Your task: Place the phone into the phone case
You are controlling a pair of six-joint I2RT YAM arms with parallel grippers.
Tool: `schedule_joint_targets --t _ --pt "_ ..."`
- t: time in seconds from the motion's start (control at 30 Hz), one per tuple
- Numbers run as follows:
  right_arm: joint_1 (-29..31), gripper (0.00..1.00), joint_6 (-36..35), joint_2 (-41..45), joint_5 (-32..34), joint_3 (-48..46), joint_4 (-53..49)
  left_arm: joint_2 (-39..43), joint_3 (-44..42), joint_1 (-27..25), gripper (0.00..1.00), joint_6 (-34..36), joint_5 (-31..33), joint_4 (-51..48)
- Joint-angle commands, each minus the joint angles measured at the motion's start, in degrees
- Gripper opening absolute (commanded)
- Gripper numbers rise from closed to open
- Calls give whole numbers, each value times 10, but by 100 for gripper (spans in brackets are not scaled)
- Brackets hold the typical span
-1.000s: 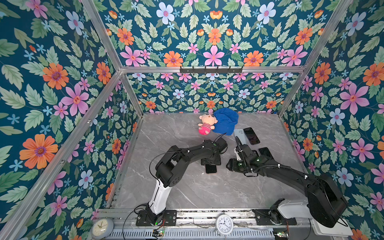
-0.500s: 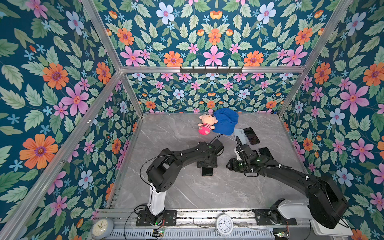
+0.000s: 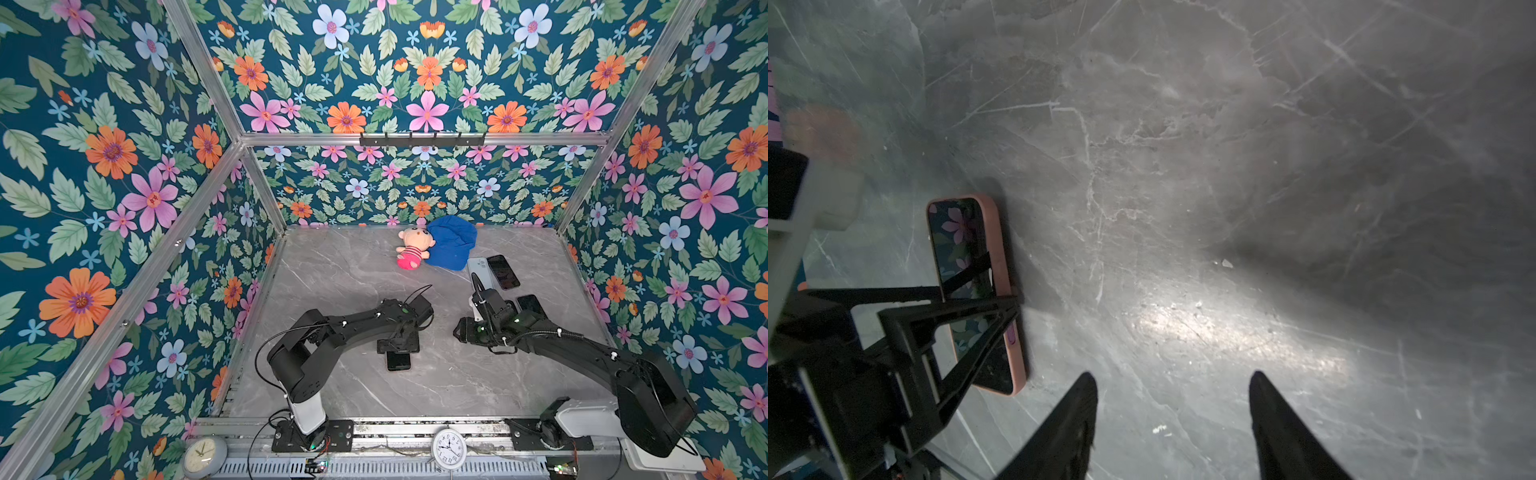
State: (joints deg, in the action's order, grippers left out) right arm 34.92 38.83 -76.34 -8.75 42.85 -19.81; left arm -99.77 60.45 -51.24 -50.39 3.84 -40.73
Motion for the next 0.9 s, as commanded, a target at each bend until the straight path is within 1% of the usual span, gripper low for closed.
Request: schedule_joint_targets --t 0.0,0.23,0.57,0.77,0.87 --pt "0 59 0 0 9 3 -12 11 -13 -3 68 -7 1 3" --pt "1 59 1 -9 6 6 -8 39 -48 -16 69 2 -5 6" --pt "1 58 1 -19 0 12 -6 40 -64 -25 72 3 -7 8" --pt "1 58 1 -20 1 13 -7 38 -65 -28 77 4 -5 12" --pt "1 58 -1 -19 2 13 -9 40 -66 -31 84 4 -1 10"
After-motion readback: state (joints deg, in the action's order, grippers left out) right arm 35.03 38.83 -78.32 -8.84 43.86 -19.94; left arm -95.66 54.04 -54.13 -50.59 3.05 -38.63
